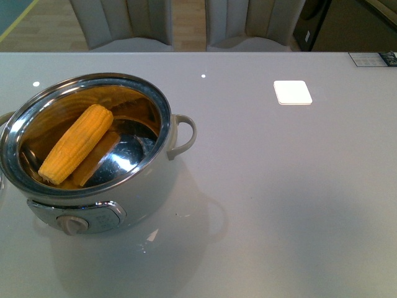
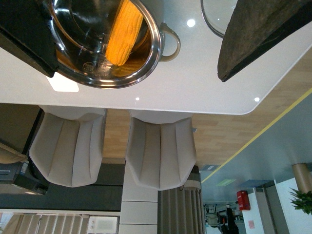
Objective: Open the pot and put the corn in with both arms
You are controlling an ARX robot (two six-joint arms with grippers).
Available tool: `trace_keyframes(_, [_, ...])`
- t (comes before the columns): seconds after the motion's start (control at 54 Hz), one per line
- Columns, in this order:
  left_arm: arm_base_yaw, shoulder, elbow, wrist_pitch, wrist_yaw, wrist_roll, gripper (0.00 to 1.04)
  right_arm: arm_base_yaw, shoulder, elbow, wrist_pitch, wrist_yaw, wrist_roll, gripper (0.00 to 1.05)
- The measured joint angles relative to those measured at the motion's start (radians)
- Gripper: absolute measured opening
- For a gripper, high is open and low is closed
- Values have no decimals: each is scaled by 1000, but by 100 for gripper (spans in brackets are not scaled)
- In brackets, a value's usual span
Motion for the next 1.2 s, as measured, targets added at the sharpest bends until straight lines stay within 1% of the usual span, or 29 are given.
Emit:
trace_keyframes(0.019, [0,0,0,0,0,0,98,-6,1,-12,40,-27,-10,88])
trace_keyframes(0.056, [0,0,0,0,0,0,98,-32,-2,-60,183,-116,-122,81])
trace_keyframes(0.093, [0,0,0,0,0,0,98,-52,-18,-87,262,-165,-195,76])
trace_keyframes(0.111, [0,0,0,0,0,0,98,-58,-26,-93,281,-177,-207,74])
trace_keyframes(0.148, [0,0,0,0,0,0,98,-90,-77,-106,311,-224,-312,65])
trace_keyframes(0.185, [0,0,0,0,0,0,98,-119,-133,-114,291,-256,-370,57])
trace_keyframes(0.259, [0,0,0,0,0,0,98,-151,-193,-127,244,-288,-408,46])
trace_keyframes(0.315, [0,0,0,0,0,0,98,-183,-249,-142,191,-316,-436,35])
trace_keyframes(0.389, [0,0,0,0,0,0,98,-208,-298,-142,147,-340,-446,25])
trace_keyframes(0.482, [0,0,0,0,0,0,98,-243,-378,-142,82,-374,-454,9])
trace_keyframes(0.538, [0,0,0,0,0,0,98,-260,-417,-142,47,-392,-465,2])
trace_keyframes(0.76, [0,0,0,0,0,0,98,-320,-554,-143,-80,-451,-467,2])
trace_keyframes(0.816, [0,0,0,0,0,0,98,-370,-588,-143,-113,-527,-468,2])
trace_keyframes(0.908, [0,0,0,0,0,0,98,-421,-629,-143,-152,-542,-468,2])
trace_keyframes(1.205, [0,0,0,0,0,0,98,-429,-749,-143,-267,-552,-469,2])
